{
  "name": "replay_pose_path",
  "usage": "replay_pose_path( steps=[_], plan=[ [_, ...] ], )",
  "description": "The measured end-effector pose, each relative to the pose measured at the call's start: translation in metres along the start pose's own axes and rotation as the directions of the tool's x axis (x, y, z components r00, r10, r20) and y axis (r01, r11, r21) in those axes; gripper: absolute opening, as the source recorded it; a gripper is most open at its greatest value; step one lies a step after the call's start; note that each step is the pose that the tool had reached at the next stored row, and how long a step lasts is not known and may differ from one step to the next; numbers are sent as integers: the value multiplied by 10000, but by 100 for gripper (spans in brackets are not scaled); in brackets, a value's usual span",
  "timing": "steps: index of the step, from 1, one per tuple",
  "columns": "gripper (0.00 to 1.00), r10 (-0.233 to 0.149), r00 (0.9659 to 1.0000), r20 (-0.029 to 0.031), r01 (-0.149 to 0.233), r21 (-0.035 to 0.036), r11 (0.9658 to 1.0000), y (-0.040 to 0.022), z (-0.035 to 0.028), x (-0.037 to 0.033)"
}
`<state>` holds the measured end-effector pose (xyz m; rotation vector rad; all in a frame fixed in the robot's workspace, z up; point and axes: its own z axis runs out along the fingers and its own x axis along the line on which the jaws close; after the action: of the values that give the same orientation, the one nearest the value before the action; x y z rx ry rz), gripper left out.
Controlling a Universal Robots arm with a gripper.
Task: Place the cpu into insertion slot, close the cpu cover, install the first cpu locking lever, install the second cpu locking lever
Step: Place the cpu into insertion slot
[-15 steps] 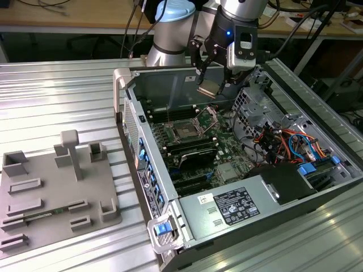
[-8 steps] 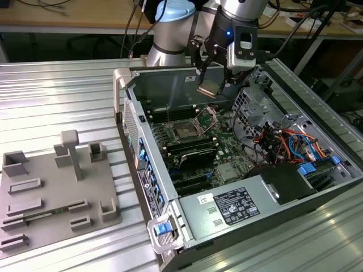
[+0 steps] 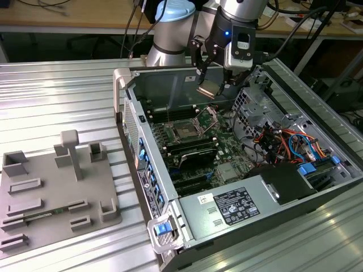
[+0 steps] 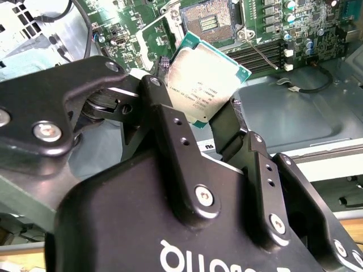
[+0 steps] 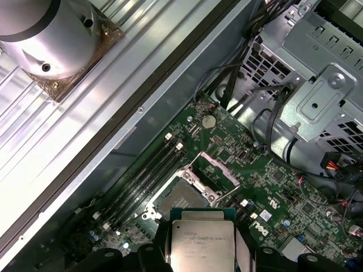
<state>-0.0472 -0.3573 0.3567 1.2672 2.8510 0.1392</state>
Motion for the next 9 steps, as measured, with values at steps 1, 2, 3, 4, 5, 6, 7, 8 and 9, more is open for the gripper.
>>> replay_pose_path(
  steps=[1,2,3,4,5,6,7,8,9],
  plan=[
    [55,0,10000,0,0,0,10000,0,0,0],
    [55,0,10000,0,0,0,10000,0,0,0],
    [55,0,10000,0,0,0,10000,0,0,0],
    [55,0,10000,0,0,0,10000,0,0,0],
    [55,1,10000,0,-1,0,10000,0,0,0],
    [55,1,10000,0,-1,0,10000,0,0,0],
    [55,1,10000,0,-1,0,10000,0,0,0],
    [55,1,10000,0,-1,0,10000,0,0,0],
    [55,1,10000,0,-1,0,10000,0,0,0]
  ],
)
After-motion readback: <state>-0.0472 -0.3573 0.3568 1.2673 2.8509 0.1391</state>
